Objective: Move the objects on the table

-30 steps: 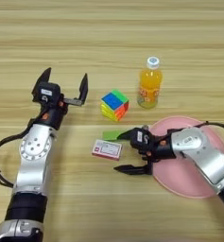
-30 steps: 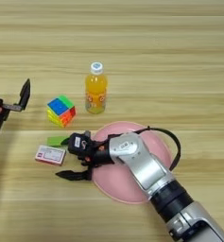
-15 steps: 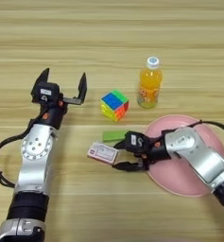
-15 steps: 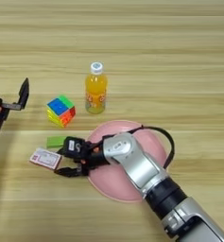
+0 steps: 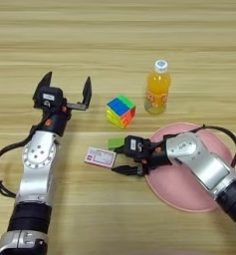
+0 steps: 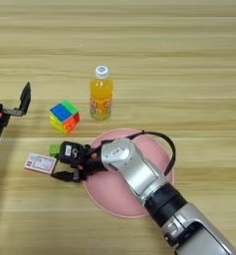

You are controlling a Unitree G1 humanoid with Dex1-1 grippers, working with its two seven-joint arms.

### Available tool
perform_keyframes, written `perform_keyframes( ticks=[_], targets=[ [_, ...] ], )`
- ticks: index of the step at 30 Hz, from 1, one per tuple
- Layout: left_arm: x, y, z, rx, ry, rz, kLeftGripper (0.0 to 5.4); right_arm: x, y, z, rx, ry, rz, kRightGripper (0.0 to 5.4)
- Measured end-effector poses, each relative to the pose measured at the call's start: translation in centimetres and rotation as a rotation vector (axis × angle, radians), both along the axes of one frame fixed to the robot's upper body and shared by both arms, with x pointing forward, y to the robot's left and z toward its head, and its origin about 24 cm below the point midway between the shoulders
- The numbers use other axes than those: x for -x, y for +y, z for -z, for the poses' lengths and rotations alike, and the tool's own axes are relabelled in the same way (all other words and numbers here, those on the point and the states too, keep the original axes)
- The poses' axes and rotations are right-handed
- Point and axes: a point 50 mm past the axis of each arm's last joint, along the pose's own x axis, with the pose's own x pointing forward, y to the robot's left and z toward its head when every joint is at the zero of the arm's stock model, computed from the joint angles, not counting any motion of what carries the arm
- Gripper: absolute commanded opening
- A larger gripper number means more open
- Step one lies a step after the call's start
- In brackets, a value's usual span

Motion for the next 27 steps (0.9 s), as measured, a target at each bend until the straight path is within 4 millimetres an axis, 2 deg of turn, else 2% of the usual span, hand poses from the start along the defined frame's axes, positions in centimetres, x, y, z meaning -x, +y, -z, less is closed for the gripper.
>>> perform_keyframes(
  ticks=[13,27],
  targets=[
    [0.0,0.0,0.0,-0.001,-0.005,-0.003,5.4,0.5,0.0,-0.2,0.006,-0.001,-0.052,2.08],
    [0.0,0.0,0.0,-0.001,-0.005,-0.003,5.4,1.2,-1.3,-0.4,0.04,0.001,-0.153,2.08]
  ],
)
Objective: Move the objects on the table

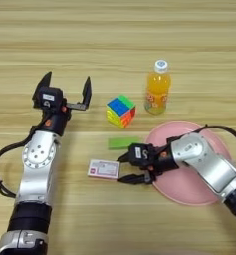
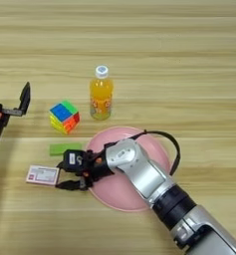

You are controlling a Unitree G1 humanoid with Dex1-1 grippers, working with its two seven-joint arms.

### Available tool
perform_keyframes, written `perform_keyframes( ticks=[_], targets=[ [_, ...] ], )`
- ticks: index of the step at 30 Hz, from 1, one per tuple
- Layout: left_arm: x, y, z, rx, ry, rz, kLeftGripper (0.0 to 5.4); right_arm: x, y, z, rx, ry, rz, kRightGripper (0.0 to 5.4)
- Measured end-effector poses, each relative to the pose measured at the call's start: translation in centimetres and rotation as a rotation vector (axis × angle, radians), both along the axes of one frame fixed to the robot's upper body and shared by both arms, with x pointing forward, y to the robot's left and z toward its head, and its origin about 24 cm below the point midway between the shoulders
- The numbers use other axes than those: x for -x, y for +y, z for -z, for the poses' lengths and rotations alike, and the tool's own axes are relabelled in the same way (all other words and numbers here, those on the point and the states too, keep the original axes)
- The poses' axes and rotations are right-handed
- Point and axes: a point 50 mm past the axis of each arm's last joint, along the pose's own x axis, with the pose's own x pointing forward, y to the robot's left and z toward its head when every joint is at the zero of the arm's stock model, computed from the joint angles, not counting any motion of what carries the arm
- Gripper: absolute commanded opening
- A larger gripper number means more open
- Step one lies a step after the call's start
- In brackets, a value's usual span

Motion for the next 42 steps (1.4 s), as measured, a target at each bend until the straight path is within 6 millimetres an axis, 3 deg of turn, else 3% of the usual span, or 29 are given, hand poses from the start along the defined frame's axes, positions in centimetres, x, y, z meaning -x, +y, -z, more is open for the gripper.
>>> perform_keyframes(
  ticks=[23,35,42],
  targets=[
    [0.0,0.0,0.0,-0.001,-0.001,0.001,5.4,2.2,-2.7,-0.2,0.069,0.09,-0.238,2.08],
    [0.0,0.0,0.0,-0.001,0.0,0.001,5.4,2.0,-2.9,-0.2,0.067,0.084,-0.216,3.83],
    [0.0,0.0,0.1,-0.001,0.003,0.001,5.4,0.5,-2.9,-2.8,-0.087,0.067,-0.129,4.68]
  ],
)
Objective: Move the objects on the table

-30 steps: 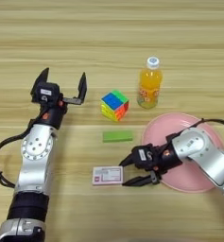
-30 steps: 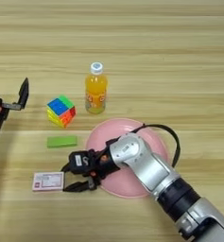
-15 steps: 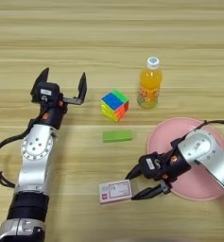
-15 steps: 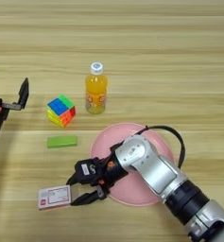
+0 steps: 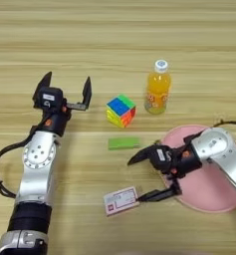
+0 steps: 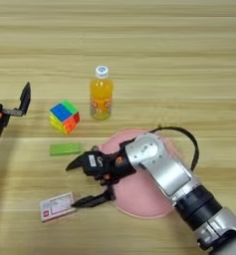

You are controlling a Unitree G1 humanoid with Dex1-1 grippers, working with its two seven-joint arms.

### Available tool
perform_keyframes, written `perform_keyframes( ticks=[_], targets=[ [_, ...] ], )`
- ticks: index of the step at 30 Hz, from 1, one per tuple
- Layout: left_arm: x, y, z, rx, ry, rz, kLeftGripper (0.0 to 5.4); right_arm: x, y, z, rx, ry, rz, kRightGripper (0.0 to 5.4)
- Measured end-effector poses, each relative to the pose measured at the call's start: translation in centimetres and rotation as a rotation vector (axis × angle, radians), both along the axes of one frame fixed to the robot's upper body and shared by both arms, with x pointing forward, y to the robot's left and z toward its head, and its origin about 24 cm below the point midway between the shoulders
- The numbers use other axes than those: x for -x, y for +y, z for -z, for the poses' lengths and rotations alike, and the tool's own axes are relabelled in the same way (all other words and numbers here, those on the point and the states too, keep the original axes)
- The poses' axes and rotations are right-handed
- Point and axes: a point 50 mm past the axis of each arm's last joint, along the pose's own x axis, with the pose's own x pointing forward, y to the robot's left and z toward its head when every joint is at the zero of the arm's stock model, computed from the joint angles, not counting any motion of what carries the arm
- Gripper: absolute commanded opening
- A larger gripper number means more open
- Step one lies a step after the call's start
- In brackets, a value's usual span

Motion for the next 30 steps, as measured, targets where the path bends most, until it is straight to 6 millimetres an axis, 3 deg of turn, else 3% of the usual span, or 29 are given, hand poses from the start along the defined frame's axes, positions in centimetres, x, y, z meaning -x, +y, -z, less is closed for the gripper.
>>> perform_keyframes(
  ticks=[6,10,19,30],
  targets=[
    [0.0,0.0,0.1,0.0,0.006,0.0,5.4,-1.1,0.4,-2.0,-0.121,0.007,0.065,5.39],
    [-0.1,0.0,0.1,0.0,0.006,0.0,5.4,-2.5,1.0,-3.5,-0.191,-0.039,0.156,5.39],
    [-0.1,0.0,0.1,0.0,0.006,0.001,5.4,-4.3,1.4,-1.5,-0.084,-0.049,0.34,5.39],
    [-0.1,-0.1,0.2,0.0,0.006,0.0,5.4,-4.3,1.2,0.4,0.035,-0.039,0.333,5.39]
  ],
)
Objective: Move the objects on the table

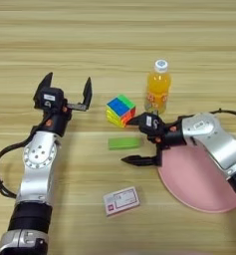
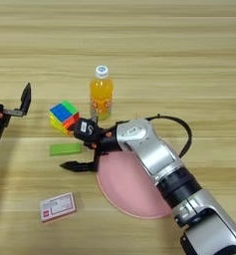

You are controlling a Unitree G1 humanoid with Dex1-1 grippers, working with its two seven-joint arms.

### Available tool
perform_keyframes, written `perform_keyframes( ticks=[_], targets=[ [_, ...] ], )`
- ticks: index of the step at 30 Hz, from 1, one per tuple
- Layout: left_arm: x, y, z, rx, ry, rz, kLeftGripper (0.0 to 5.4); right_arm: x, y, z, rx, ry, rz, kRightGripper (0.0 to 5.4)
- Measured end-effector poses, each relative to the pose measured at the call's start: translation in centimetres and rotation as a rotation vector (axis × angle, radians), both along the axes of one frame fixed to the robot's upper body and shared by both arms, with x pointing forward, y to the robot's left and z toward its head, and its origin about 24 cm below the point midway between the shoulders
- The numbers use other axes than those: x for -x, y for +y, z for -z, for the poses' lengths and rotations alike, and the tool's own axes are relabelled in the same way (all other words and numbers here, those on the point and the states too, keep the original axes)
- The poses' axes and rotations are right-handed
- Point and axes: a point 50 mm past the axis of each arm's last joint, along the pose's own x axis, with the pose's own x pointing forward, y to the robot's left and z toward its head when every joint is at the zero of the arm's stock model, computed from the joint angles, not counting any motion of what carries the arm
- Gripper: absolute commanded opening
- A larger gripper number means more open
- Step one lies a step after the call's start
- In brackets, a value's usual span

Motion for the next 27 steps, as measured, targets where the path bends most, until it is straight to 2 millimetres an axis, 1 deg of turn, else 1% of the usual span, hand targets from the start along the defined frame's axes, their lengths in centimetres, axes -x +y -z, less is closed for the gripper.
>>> perform_keyframes(
  ticks=[9,13,17,18,20,27],
  targets=[
    [0.0,-0.1,0.0,-0.003,0.0,0.002,5.4,-0.9,-0.3,0.9,0.079,0.006,0.015,5.39],
    [0.0,-0.2,0.0,-0.003,0.0,0.002,5.4,-1.2,-0.1,1.3,0.101,0.016,0.018,5.39],
    [0.0,-0.2,0.0,-0.003,0.0,0.002,5.4,-1.6,0.5,1.3,0.122,0.013,0.008,5.39],
    [0.0,-0.2,0.0,-0.003,0.0,0.002,5.4,-1.7,0.6,1.2,0.123,0.012,0.005,5.23],
    [0.0,-0.2,0.0,-0.003,0.0,0.002,5.4,-1.9,0.9,1.2,0.126,0.015,0.001,5.14],
    [0.0,-0.4,0.1,-0.001,0.001,0.003,5.4,-2.2,1.6,1.1,0.153,0.025,-0.025,4.29]
  ],
)
